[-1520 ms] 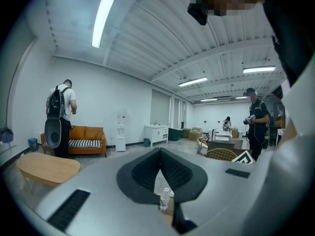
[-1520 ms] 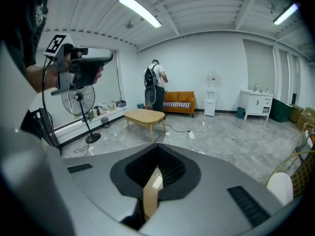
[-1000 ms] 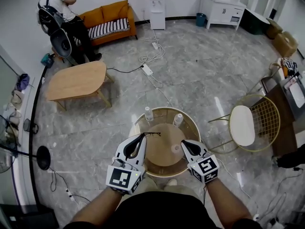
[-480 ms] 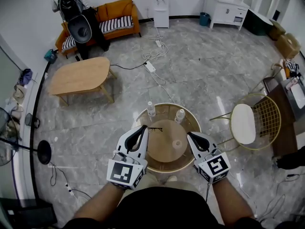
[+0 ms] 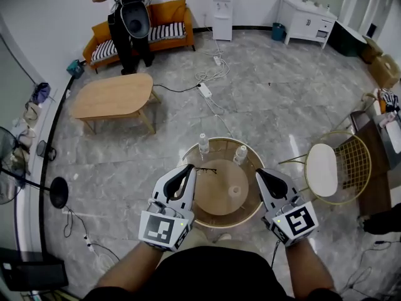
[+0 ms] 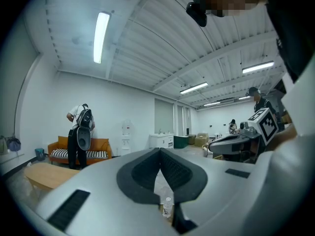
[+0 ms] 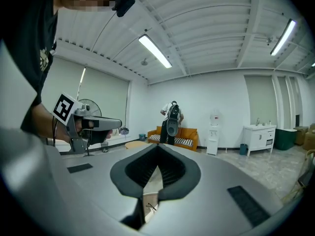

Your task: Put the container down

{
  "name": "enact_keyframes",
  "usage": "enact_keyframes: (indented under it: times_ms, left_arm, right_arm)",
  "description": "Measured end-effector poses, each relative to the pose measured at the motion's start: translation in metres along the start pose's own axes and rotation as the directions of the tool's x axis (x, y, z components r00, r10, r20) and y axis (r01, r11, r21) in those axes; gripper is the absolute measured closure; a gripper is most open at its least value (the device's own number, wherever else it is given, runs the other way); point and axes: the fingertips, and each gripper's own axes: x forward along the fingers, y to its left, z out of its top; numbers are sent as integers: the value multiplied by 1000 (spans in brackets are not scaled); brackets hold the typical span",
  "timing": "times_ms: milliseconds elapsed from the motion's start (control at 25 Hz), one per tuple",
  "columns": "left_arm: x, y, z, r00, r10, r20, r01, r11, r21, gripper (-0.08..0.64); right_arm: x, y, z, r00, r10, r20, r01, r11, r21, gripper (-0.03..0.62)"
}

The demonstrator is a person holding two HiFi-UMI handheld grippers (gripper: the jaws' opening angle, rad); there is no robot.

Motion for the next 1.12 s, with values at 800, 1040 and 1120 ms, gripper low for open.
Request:
enact_keyframes:
  times_ms: [800,1040,1120]
  left_arm:
    - [-34,-25,24,998,61,31,-61,998,9,545]
    - [-44,-29,28,998,65,23,-66,997,36,545]
    - [-46,-31,29,998,66,15,-66,997,43,545]
  right_arm:
    - [-43,21,33,996,49,77,-45,998,-54,580]
    - [-48,22,36,995,51,88,-47,998,-43,580]
    - [-49,22,38,995,53,90,-49,998,-41,580]
